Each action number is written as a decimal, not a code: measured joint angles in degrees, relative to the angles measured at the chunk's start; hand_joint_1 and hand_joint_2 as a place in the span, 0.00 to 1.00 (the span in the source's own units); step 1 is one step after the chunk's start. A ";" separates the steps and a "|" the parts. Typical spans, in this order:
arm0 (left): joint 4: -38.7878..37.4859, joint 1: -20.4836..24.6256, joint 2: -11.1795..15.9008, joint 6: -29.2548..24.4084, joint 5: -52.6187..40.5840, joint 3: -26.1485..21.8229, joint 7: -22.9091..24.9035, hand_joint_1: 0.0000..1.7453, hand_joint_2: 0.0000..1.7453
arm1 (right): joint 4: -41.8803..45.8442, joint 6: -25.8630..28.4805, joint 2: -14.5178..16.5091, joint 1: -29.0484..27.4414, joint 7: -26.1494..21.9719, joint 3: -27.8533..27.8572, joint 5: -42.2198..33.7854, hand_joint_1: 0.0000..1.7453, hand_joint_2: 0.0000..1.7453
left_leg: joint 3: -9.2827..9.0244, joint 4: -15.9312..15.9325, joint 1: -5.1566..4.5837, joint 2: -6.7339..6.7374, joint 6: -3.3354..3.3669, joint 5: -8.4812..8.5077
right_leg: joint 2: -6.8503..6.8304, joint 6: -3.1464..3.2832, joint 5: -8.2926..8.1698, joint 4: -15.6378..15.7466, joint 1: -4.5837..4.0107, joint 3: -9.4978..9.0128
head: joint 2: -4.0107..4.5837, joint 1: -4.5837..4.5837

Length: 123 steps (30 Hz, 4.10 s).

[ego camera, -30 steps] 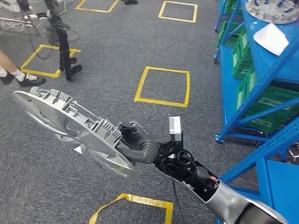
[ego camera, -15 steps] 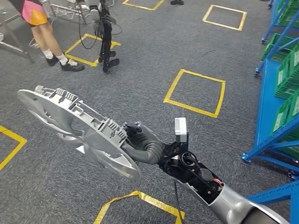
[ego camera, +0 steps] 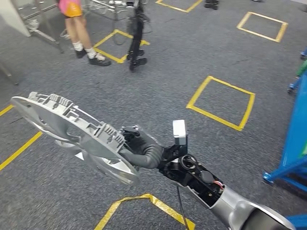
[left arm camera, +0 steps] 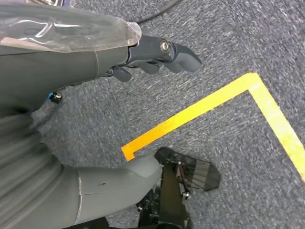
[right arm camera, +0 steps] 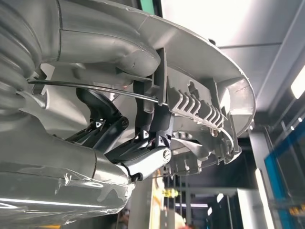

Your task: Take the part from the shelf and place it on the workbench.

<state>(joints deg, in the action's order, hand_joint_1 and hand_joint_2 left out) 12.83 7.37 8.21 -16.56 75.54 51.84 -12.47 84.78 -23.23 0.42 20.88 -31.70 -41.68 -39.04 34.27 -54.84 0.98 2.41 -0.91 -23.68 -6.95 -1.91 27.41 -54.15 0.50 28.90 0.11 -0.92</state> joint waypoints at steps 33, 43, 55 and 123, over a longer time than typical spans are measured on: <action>0.02 -0.01 0.10 -0.08 0.50 0.05 -0.14 0.00 1.00 | -1.07 -0.43 0.38 0.54 -0.06 -0.05 -0.07 1.00 1.00 | -0.38 0.46 -0.09 -0.38 0.04 0.15 | 0.13 0.61 0.12 -0.14 -0.39 0.09 | 0.00 -0.19; 0.01 -0.04 0.08 -0.08 0.54 0.04 -0.16 0.00 1.00 | -1.33 -0.36 0.39 0.44 -0.13 -0.03 -0.28 1.00 1.00 | -0.73 0.47 -0.06 -7.71 1.41 0.23 | 8.59 0.69 2.56 -9.64 0.09 4.79 | 0.00 -1.94; 0.02 0.01 0.02 -0.08 0.51 0.07 -0.17 0.00 1.00 | -1.56 -0.24 0.48 0.74 -0.10 -0.09 -0.30 1.00 1.00 | 8.31 -16.39 0.13 -3.02 -1.66 -6.82 | 6.43 2.36 -0.97 -0.06 0.08 0.84 | 0.00 0.02; -0.07 -0.65 0.68 0.97 2.01 0.07 -1.06 0.00 1.00 | -3.93 1.46 1.03 1.92 0.57 -1.84 1.08 1.00 1.00 | 6.10 -8.92 0.37 -2.77 -0.63 0.32 | 7.43 1.94 2.03 -1.50 0.50 -1.20 | 0.00 0.56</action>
<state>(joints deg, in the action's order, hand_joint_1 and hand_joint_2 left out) 12.76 6.72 8.89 -15.58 77.55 51.91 -13.53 80.85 -21.77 1.44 22.79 -31.12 -43.52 -37.97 40.36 -63.76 1.36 -0.37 -1.54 -23.36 0.48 0.03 29.44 -55.65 1.00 27.70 0.11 -0.36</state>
